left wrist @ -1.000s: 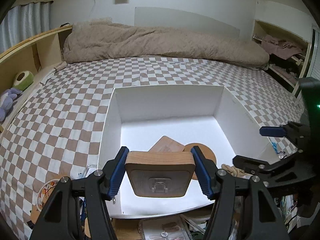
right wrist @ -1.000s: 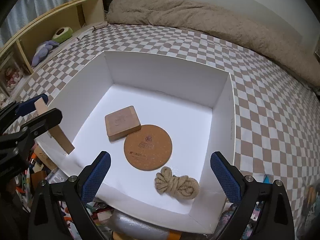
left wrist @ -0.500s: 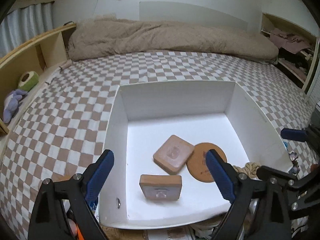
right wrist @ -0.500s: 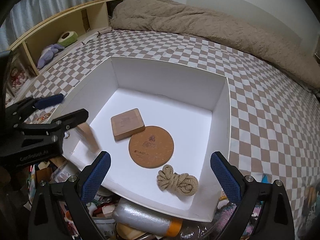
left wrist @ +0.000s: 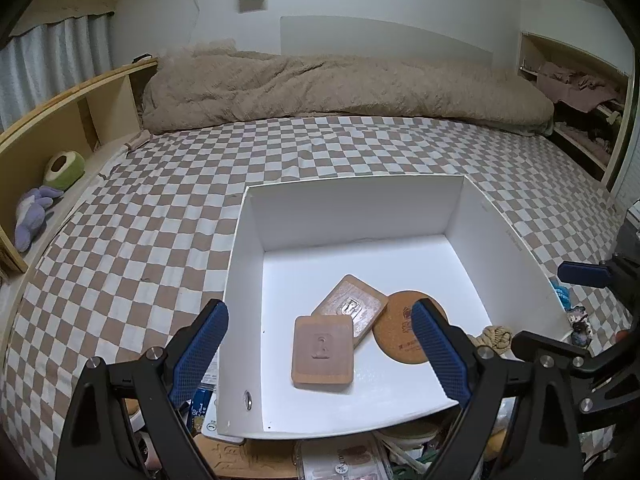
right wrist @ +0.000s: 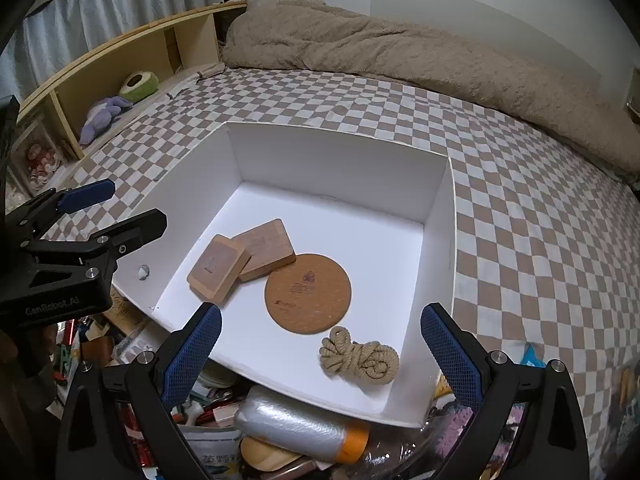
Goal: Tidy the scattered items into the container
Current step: 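Lift both open tools back from the box toward the pile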
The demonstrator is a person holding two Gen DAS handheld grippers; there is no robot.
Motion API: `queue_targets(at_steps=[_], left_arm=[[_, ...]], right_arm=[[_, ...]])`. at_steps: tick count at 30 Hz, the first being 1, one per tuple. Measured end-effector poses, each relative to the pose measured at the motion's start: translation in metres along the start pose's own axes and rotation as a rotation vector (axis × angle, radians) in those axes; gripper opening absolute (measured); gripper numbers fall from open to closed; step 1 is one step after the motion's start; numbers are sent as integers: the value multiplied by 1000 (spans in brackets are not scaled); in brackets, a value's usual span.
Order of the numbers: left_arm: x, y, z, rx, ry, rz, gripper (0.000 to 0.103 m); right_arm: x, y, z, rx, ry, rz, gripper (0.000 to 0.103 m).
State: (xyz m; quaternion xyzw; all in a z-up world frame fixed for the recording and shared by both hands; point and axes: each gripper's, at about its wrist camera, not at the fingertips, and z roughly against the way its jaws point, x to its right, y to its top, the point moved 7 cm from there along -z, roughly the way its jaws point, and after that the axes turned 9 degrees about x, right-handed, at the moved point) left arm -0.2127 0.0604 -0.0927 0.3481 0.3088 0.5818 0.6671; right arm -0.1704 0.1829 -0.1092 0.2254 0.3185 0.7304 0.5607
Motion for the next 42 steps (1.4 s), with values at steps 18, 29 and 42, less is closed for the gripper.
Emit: queue_targets(at_steps=[18,29,42], left_arm=[[-4,4,39,46,-6,14,101],[-5,0,61,59,-11,8,103],[-12,2,85,84,-4,19,103]], right_arm=[[-10,6,32,70,3,-22,100],[-13,7,58,140,-16,-31,103],[-15,1,78,176,-8,-70,103]])
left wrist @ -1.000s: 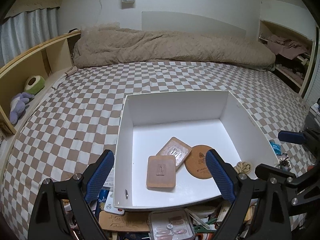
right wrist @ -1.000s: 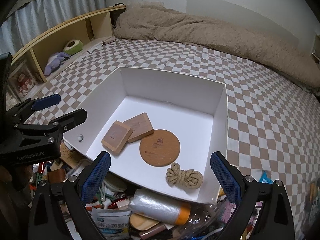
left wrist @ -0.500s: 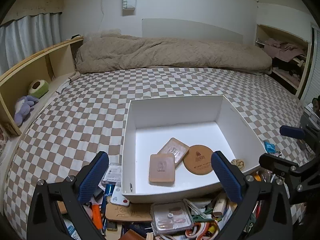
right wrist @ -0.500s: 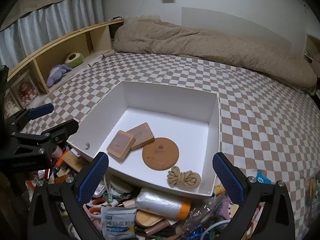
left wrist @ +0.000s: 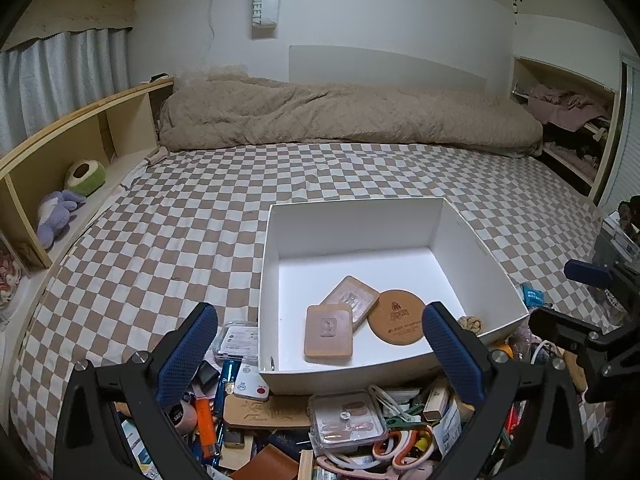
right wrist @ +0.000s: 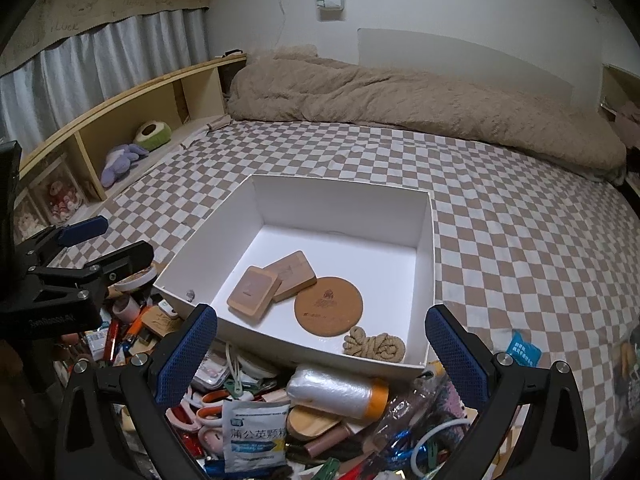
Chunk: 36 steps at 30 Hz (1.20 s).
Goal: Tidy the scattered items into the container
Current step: 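Lift both open tools back from the box toward the pile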
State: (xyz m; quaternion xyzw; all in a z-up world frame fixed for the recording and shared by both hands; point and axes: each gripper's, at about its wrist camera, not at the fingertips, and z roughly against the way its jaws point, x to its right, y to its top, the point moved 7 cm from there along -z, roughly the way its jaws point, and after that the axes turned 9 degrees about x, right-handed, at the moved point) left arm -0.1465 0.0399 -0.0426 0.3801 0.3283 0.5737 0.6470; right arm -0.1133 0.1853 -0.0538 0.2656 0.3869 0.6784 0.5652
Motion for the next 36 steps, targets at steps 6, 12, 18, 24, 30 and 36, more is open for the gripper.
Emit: queue_targets(at_steps=[6,12,18,24,30,36], left_arm=[[-2,-1,9,4,2,10,103],[-4,-3,22,14,1,14,103],[-5,-3,42,47,-21,22,103],[-7,-8,59,85,-49,48,103],[-12,-18,72,118,-34,39,103],[-21,-27,81,148,-53,59,103]], right_arm=[[0,-1,9,12,2,-17,103],[-1,0,23,41,0,-30,103],[2,-2,44,96,8,-69,103],[6,-8,62,141,16,-101,103],[11,-20,74,167,6,-115,103],[16,-33,85,210,-12,-120,103]])
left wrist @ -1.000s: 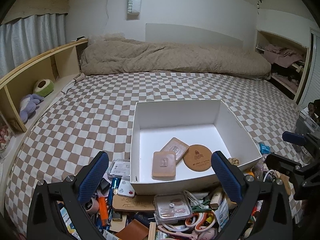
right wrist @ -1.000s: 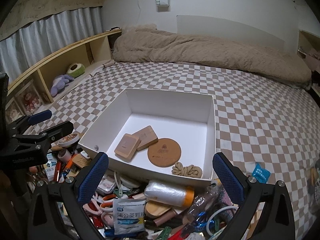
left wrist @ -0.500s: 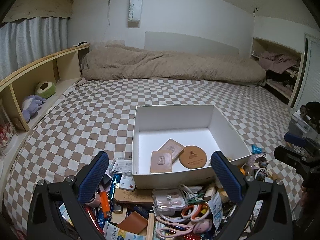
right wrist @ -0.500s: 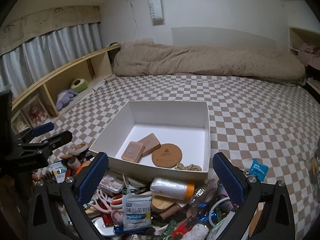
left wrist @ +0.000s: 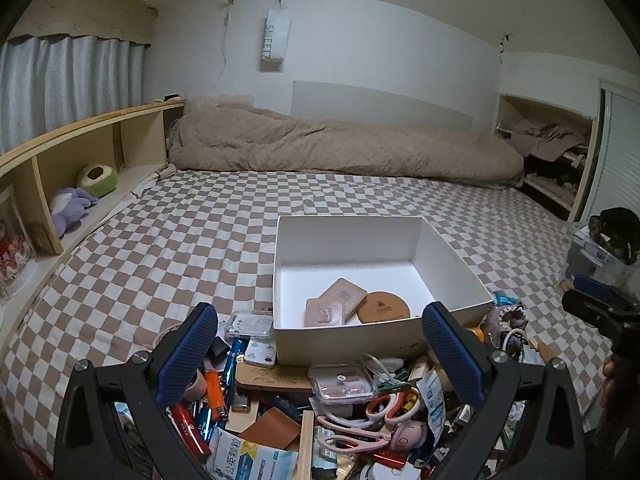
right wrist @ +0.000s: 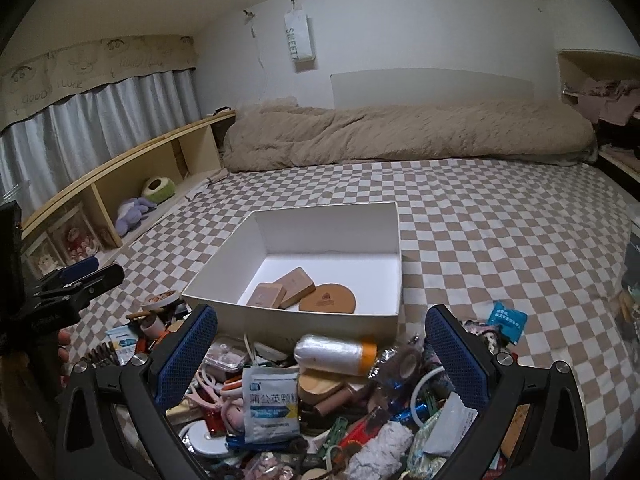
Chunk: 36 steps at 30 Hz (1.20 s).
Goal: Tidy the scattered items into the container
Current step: 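Lift both open tools back from the box toward the pile, then lower both open tools into the cluttered pile beside the box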
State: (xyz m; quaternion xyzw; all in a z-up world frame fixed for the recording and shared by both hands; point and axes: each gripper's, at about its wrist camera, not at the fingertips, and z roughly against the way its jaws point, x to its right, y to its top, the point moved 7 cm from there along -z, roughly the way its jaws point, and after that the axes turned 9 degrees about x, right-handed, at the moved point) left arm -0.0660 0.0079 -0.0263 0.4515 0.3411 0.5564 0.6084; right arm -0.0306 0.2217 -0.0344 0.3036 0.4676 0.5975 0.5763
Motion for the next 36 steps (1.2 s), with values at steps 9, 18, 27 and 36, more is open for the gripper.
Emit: queue_targets(at_steps=[9,18,27,36], left_arm=[[-2,-11,10,30,-41,-22,103],[-3,-35,10,17,-70,-18,103],[-18,-65,13,-23,-37,-20,98],[-36,-84,17,-46,7,5,97]], right_arm=[[16,-9,12,65,-21,-23,103],[27,-25,18,108,-31,-39,103],[36,-61,11,59,-67,-27,103],[67,-101,11,-60,-167,-43,103]])
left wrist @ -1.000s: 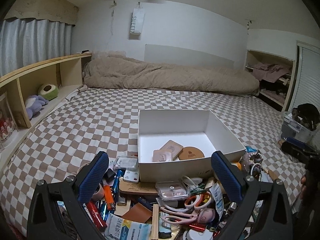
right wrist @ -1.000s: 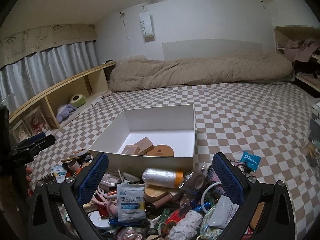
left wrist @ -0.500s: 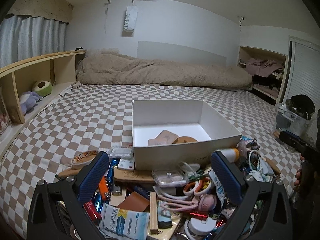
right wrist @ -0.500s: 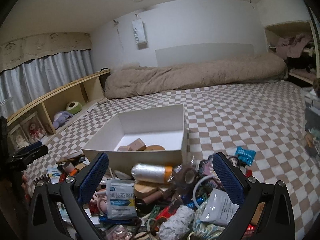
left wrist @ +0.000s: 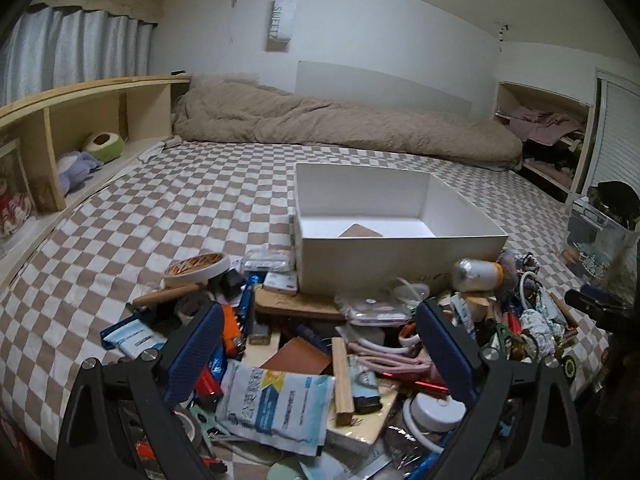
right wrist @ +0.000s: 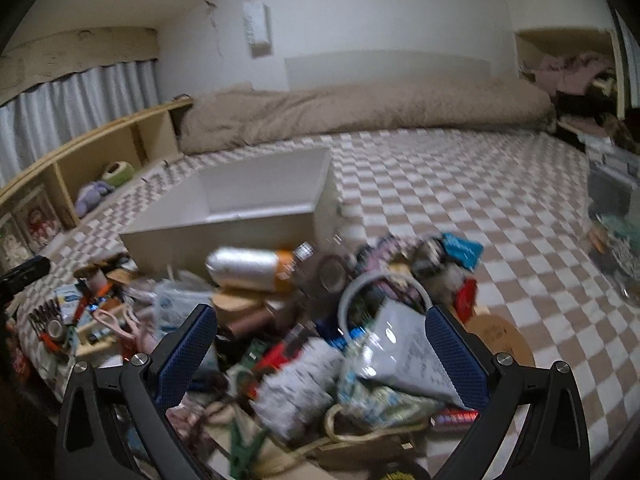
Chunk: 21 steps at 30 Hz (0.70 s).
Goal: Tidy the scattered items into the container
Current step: 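Lower both open tools into the cluttered pile beside the box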
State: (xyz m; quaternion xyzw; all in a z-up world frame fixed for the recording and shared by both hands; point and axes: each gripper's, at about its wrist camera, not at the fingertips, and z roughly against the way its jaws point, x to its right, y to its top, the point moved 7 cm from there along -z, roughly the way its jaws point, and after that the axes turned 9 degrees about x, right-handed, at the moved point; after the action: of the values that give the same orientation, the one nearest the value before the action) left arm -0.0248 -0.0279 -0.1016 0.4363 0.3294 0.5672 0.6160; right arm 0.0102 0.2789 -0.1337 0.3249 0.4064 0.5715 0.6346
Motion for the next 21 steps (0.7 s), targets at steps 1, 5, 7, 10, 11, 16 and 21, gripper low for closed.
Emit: queue_targets(at_steps=[1,5,7,10,11,16,21], left_arm=[[-2,-2,0,-2,11,-1,97],[-12,-11,-3,-24,36,21,97],[-17,-15,-4,-36,45,35,97],[-23,-17,-6,-42,57,51,97],[-25,-18,-6,-43,61,59,97],[-36,-17,-8,-45,76,91,97],[-47,-20,-10,-53,106,111,97]], right_arm=[[7,-4,-2,-27,-22,-16,103],[28,-16,-9,-90,-85,-52,103],[40,-20,-13,-109,-118,-81,103],[56,-27,-21,-142,-133,-142,103],[60,-30,-23,-154,-132,-162,103],[73,-38,-36,-198,-130,-196,103],[64,-41,-47,-248,-126,-85,103]])
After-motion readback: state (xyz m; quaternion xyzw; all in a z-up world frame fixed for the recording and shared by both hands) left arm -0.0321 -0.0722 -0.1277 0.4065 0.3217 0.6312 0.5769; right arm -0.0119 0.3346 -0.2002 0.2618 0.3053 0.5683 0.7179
